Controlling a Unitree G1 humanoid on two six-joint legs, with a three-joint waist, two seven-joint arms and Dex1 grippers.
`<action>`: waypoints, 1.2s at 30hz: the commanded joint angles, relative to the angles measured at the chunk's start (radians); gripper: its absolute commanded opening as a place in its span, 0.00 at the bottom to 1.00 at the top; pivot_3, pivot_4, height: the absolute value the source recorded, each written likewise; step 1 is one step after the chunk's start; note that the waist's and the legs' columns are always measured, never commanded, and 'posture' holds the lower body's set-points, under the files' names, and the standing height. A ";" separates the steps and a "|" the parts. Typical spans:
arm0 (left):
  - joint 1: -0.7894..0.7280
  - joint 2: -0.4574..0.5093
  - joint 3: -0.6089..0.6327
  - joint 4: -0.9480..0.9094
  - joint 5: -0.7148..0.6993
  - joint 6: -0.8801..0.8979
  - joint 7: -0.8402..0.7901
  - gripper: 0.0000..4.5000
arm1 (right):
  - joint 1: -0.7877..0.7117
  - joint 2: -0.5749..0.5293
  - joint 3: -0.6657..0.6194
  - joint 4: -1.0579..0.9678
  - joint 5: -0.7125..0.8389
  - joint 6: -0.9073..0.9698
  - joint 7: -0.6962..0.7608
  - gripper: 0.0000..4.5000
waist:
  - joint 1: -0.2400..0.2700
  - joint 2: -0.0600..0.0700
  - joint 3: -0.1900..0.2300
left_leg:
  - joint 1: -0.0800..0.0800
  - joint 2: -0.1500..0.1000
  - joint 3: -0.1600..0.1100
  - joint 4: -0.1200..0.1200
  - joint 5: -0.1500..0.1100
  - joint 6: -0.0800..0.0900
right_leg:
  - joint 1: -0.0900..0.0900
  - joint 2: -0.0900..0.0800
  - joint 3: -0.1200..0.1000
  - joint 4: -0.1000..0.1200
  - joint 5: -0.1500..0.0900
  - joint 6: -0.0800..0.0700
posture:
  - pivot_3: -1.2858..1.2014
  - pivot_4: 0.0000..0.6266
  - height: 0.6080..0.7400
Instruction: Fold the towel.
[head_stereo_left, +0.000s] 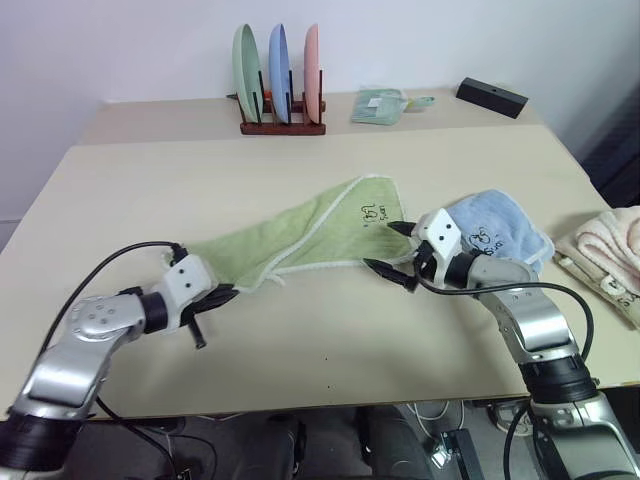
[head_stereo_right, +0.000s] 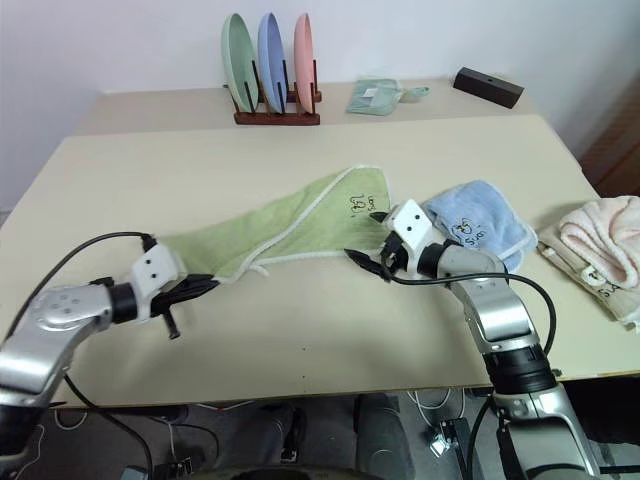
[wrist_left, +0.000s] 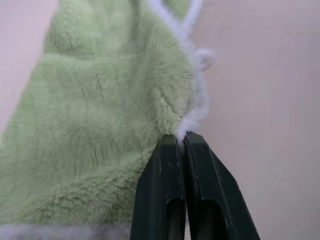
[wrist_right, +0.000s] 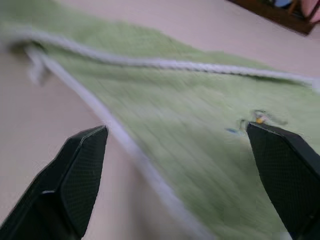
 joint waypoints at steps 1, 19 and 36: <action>0.109 0.067 0.117 -0.079 -0.046 0.051 -0.056 0.00 | -0.117 -0.026 0.054 0.116 -0.143 -0.164 -0.025 1.00 | 0.000 0.000 0.000 | 0.000 0.000 0.000 0.000 0.000 0.000 | 0.000 0.000 0.000 0.000 0.000 0.000 | 0.52 0.24 0.85; 0.352 0.061 0.242 -0.062 0.065 -0.043 -0.024 0.00 | -0.577 0.055 0.314 0.871 -0.603 -0.837 -0.274 1.00 | -0.001 -0.001 0.000 | 0.000 0.001 0.000 -0.001 0.000 -0.001 | 0.000 0.001 -0.001 -0.001 0.000 -0.001 | 0.52 0.24 0.85; 0.418 0.034 0.193 -0.039 0.096 -0.113 -0.036 0.00 | -0.887 0.228 0.572 1.298 -0.955 -0.887 -0.563 1.00 | -0.022 0.001 0.000 | 0.001 0.000 0.000 -0.002 0.001 -0.002 | -0.001 0.001 -0.001 0.001 0.000 -0.001 | 0.52 0.24 0.85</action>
